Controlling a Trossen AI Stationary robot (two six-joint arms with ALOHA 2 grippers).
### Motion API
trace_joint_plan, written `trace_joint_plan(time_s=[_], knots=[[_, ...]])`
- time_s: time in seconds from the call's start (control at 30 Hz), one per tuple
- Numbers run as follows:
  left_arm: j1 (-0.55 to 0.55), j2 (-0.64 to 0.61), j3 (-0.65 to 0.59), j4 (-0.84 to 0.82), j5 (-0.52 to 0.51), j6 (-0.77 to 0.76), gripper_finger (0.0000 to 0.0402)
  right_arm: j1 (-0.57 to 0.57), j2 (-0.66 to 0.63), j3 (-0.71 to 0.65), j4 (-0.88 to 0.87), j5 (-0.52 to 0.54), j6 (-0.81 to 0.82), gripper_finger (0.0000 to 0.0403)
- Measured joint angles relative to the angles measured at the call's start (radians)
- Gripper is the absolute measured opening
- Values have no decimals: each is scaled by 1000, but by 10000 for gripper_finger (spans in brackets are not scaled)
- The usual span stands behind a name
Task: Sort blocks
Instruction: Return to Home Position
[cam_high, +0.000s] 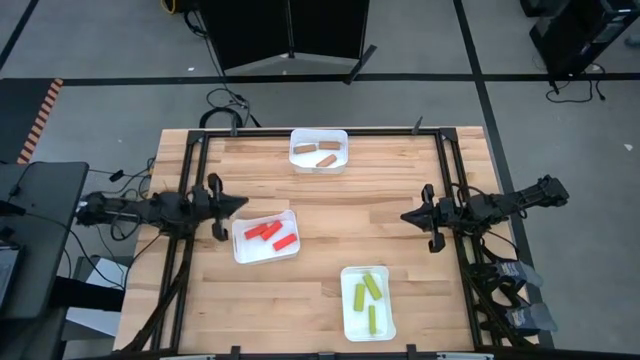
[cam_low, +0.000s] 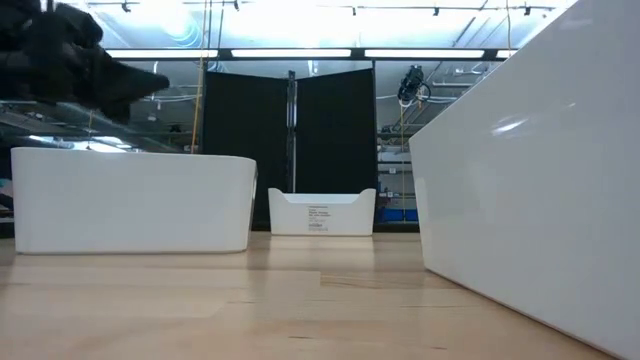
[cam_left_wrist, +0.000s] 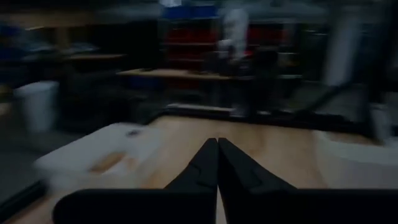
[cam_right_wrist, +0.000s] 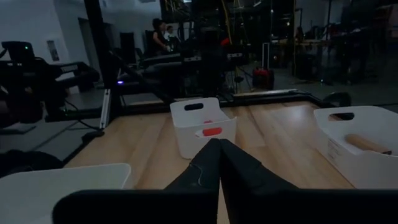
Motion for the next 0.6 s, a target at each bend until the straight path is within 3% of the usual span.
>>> trace_joint_plan(time_s=[0.17,0.6], knots=[[11,3,0,-33,-185,-62,22,0,0,0,0,0,0,36],[10,3,0,-23,-200,-94,24,0,0,0,0,0,0,38]])
